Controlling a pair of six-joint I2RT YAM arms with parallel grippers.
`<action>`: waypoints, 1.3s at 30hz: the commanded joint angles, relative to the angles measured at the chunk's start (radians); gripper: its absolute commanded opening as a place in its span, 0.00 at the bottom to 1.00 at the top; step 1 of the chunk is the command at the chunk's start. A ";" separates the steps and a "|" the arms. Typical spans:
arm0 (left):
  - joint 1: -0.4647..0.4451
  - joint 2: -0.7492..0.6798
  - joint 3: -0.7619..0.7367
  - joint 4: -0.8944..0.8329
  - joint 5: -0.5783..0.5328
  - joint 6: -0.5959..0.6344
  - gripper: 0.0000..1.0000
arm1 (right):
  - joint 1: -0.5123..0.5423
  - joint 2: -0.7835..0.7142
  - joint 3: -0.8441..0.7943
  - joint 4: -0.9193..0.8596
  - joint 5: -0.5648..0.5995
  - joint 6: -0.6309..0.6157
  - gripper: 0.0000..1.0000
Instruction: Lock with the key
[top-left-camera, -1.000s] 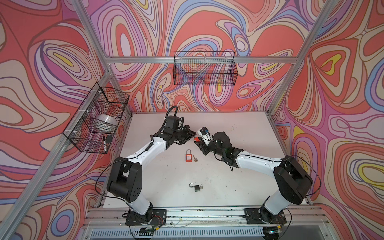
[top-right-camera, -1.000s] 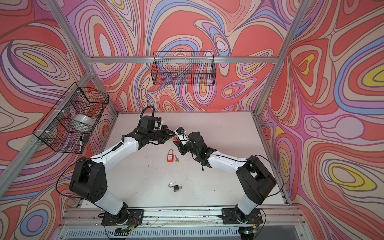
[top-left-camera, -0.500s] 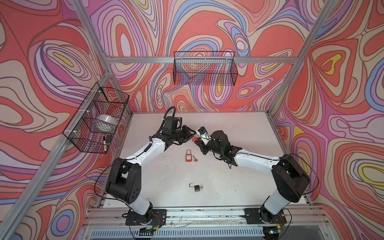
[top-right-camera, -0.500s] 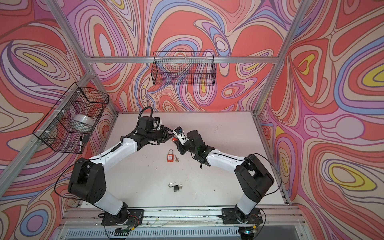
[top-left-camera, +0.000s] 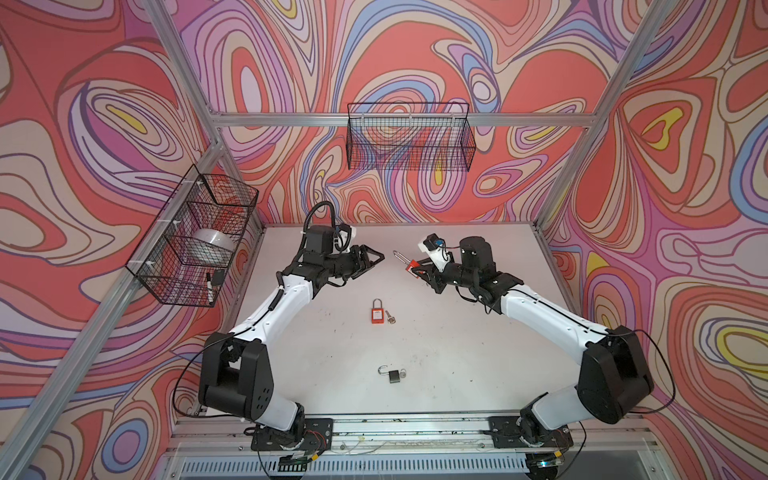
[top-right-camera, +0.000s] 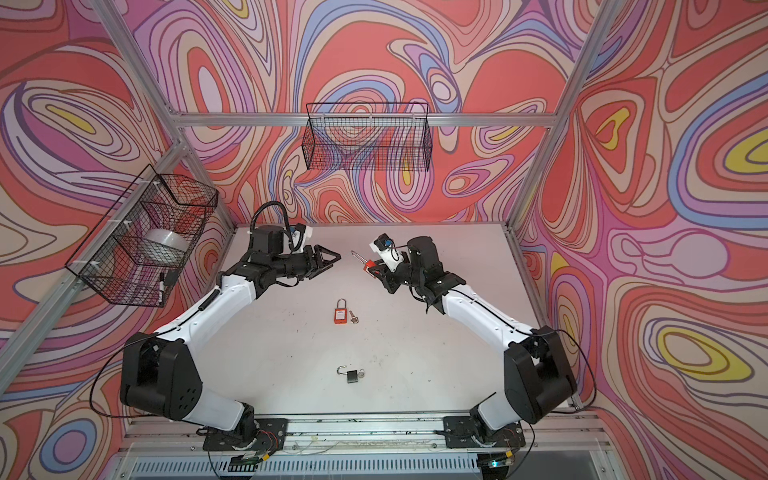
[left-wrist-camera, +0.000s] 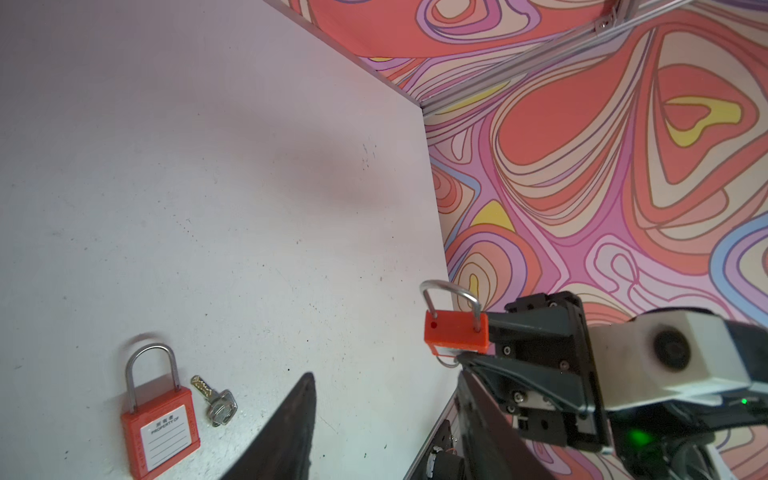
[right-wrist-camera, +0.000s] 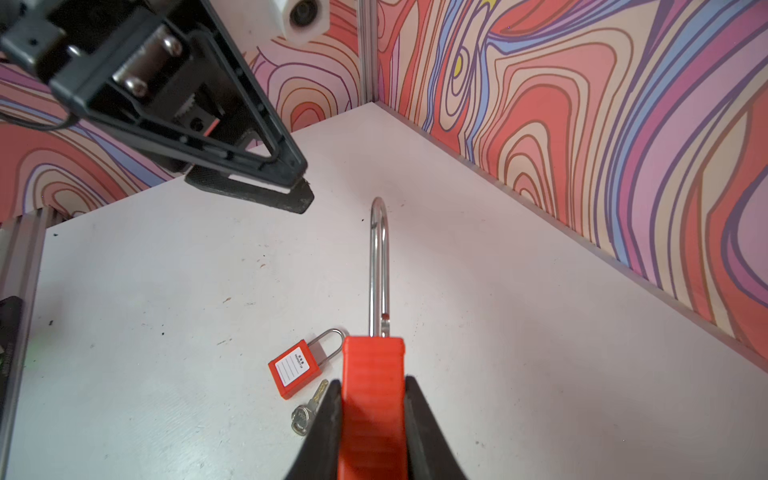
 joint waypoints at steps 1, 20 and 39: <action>0.001 -0.058 0.032 -0.088 0.102 0.284 0.53 | -0.037 -0.028 0.081 -0.187 -0.188 -0.088 0.00; 0.002 -0.166 0.013 -0.214 0.353 0.939 0.49 | -0.043 0.039 0.388 -0.760 -0.383 -0.358 0.00; -0.039 -0.132 -0.005 -0.138 0.393 0.913 0.32 | -0.033 0.057 0.420 -0.784 -0.477 -0.364 0.00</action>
